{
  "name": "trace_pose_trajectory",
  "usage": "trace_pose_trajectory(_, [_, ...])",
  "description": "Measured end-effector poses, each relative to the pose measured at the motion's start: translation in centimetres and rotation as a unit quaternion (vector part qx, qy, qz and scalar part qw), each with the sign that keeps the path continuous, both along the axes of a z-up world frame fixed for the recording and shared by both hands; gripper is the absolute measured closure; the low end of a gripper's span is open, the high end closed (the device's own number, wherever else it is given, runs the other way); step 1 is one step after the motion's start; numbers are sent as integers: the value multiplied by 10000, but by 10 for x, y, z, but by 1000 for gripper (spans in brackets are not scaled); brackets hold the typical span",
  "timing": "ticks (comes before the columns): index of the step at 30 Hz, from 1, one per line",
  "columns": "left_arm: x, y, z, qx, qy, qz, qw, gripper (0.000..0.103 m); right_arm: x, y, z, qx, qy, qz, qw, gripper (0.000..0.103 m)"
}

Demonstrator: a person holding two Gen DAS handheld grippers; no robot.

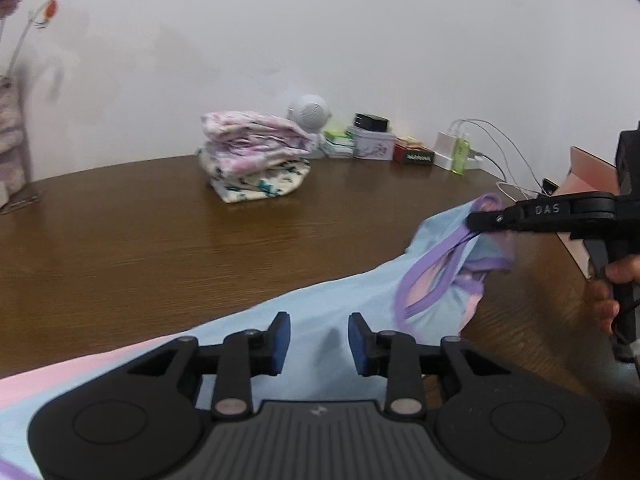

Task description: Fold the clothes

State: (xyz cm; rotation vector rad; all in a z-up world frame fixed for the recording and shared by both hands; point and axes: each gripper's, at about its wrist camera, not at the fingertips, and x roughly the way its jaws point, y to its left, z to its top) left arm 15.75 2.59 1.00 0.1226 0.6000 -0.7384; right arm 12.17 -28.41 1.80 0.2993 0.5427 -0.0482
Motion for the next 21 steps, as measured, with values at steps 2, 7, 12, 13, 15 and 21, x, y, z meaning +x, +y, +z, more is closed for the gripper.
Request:
trace_pose_trajectory(2, [-1, 8, 1, -3, -15, 20, 10000, 71, 3, 13, 11, -503, -70, 162, 9986, 93])
trace_pose_trajectory(7, [-3, 18, -4, 116, -17, -49, 9999, 71, 12, 69, 34, -1825, -229, 913, 9787, 93])
trace_pose_trajectory(12, [1, 32, -10, -95, 157, -24, 9998, 71, 21, 145, 34, -2520, -243, 1887, 9488, 93])
trace_pose_trajectory(13, [3, 36, -11, -184, 203, 3, 9996, 71, 22, 158, 29, -2517, -176, 2050, 9457, 93])
trace_pose_trajectory(15, [7, 43, -13, -362, 305, 59, 9989, 70, 26, 178, 18, -2490, -14, 2250, 9420, 93])
trace_pose_trajectory(21, [18, 59, -19, -728, 617, 154, 9953, 65, 29, 192, -12, -2185, 338, 2348, 9466, 92])
